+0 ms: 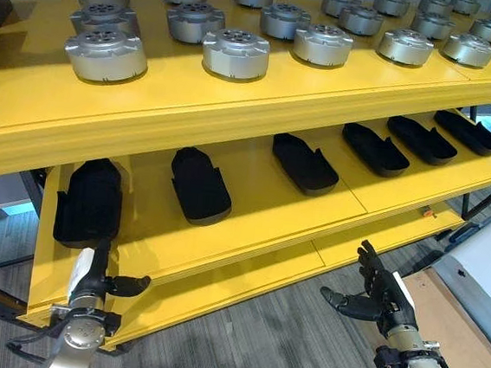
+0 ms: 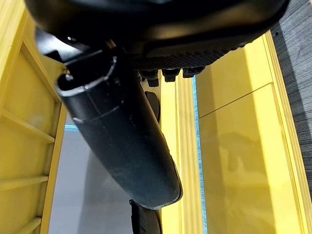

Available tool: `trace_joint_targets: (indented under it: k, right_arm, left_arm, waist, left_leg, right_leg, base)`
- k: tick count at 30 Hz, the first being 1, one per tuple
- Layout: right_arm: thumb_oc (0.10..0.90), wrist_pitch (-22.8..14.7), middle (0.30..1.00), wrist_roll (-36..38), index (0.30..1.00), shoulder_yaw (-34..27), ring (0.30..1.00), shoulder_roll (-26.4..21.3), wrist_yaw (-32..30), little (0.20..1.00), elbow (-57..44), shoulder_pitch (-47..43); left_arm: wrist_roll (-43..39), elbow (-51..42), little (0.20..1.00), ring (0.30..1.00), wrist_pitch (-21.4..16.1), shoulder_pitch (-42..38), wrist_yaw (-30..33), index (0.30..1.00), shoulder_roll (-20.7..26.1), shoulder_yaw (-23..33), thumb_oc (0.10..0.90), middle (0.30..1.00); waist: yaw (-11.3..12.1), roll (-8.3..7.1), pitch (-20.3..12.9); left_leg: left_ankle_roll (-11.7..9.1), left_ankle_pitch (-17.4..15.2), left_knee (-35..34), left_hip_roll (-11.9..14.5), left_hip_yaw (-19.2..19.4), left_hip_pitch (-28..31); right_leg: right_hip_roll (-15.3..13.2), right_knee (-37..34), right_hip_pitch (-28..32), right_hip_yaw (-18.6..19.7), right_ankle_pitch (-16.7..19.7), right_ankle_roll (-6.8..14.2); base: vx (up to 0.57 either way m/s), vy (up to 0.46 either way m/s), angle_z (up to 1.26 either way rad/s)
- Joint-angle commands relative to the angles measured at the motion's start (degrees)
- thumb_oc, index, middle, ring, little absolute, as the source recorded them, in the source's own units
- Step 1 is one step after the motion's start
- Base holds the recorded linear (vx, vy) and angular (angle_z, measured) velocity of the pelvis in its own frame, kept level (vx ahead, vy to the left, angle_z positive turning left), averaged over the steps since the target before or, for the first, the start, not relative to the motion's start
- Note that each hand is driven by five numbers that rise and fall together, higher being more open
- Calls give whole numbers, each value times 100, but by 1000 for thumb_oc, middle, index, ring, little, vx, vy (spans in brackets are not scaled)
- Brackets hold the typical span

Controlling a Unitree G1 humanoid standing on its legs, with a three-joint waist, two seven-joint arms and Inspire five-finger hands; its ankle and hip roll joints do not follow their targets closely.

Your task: Move parts from the plastic box to the shelf.

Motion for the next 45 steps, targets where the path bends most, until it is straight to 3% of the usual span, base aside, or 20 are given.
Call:
trace_joint_targets:
  k: [1,7,16,34,45]
  right_arm:
    - [900,-498,1000,-2,1000,-470,1000,-132,-114,1000,-416,-533]
    - [900,-513,1000,22,1000,-395,1000,-134,-163,1000,-418,-557]
    - [900,-549,1000,-15,1000,-436,1000,-125,-208,1000,-438,-540]
    - [900,-610,1000,-80,1000,-514,1000,-135,-189,1000,-497,-624]
    - [900,-606,1000,-51,1000,-301,1000,-153,-180,1000,-409,-742]
  left_arm:
    - [-392,114,1000,1000,-393,-920,304,1000,356,385,900,1000]
    - [-1129,205,1000,1000,-545,-1155,352,1000,215,263,900,1000]
    - [-1222,-203,1000,1000,-660,-1169,401,1000,179,218,900,1000]
    - [-2326,-1810,1000,1000,-1186,-898,231,1000,136,630,900,1000]
    - [-2320,-740,1000,1000,-1178,-1737,572,1000,366,447,900,1000]
  waist:
    - [-14,-91,26]
    - [-45,-107,-19]
    - [-50,-109,-28]
    - [10,-97,-20]
    - [-68,-93,-71]
  left_leg:
    - [235,-304,-2,72,4,180]
    - [229,-298,-16,69,-3,182]
    - [230,-298,-24,77,-4,191]
    - [245,-320,-29,62,-45,191]
    - [227,-318,-41,51,-15,218]
  right_leg:
    - [-154,158,237,-76,-367,-11]
    - [-151,161,240,-86,-368,-15]
    - [-141,156,237,-85,-366,-14]
    - [-148,145,283,-112,-388,-26]
    - [-148,153,272,-86,-384,-10]
  base:
    - [0,0,0]
    - [0,0,0]
    - [0,0,0]
    - [0,0,0]
    - [0,0,0]
